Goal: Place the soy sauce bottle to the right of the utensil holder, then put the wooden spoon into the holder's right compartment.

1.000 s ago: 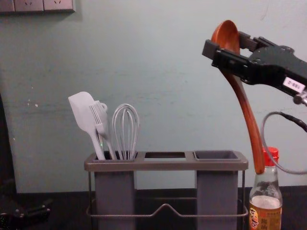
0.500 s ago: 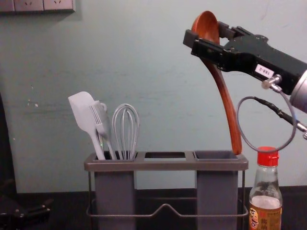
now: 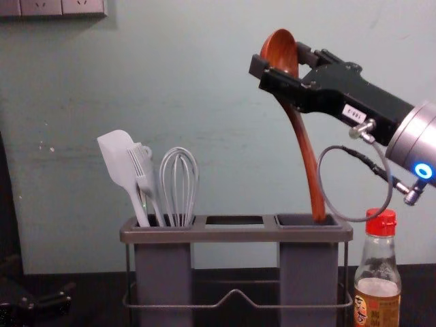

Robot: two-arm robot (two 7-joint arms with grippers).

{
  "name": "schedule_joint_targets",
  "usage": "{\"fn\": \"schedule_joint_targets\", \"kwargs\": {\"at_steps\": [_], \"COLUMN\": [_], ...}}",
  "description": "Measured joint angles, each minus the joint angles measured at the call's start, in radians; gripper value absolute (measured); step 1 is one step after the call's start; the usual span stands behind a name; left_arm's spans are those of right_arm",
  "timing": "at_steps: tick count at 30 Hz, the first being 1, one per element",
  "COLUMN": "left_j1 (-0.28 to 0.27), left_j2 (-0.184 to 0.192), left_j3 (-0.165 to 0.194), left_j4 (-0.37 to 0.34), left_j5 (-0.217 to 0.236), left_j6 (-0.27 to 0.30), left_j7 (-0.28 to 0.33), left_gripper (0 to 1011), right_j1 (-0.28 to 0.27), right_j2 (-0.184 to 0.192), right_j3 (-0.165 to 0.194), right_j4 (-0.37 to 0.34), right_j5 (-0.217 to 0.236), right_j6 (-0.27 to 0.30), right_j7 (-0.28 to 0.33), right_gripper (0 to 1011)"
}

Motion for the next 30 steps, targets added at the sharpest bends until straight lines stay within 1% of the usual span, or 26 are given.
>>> {"fn": "schedule_joint_targets", "kwargs": {"at_steps": [7, 8, 12, 20, 26, 27, 30], "left_j1": [0.000, 0.000, 0.000, 0.000, 0.000, 0.000, 0.000], "left_j2": [0.000, 0.000, 0.000, 0.000, 0.000, 0.000, 0.000], "left_j3": [0.000, 0.000, 0.000, 0.000, 0.000, 0.000, 0.000], "left_j4": [0.000, 0.000, 0.000, 0.000, 0.000, 0.000, 0.000], "left_j5": [0.000, 0.000, 0.000, 0.000, 0.000, 0.000, 0.000], "left_j6": [0.000, 0.000, 0.000, 0.000, 0.000, 0.000, 0.000], "left_j7": [0.000, 0.000, 0.000, 0.000, 0.000, 0.000, 0.000], "left_gripper": [1005, 1005, 1005, 1005, 1005, 1005, 1005], "right_j1": [0.016, 0.018, 0.019, -0.014, -0.045, -0.053, -0.066], "right_j2": [-0.024, -0.028, -0.036, -0.046, -0.061, -0.065, -0.074], "right_j3": [0.003, 0.005, 0.007, 0.011, 0.020, 0.024, 0.031], "right_j4": [0.084, 0.101, 0.130, 0.133, 0.118, 0.111, 0.100], "right_j5": [0.030, 0.031, 0.029, -0.012, -0.068, -0.085, -0.117], "right_j6": [-0.067, -0.078, -0.095, -0.085, -0.085, -0.084, -0.082], "right_j7": [0.041, 0.045, 0.050, 0.006, -0.062, -0.083, -0.118], "right_gripper": [837, 837, 837, 837, 837, 837, 837]}}
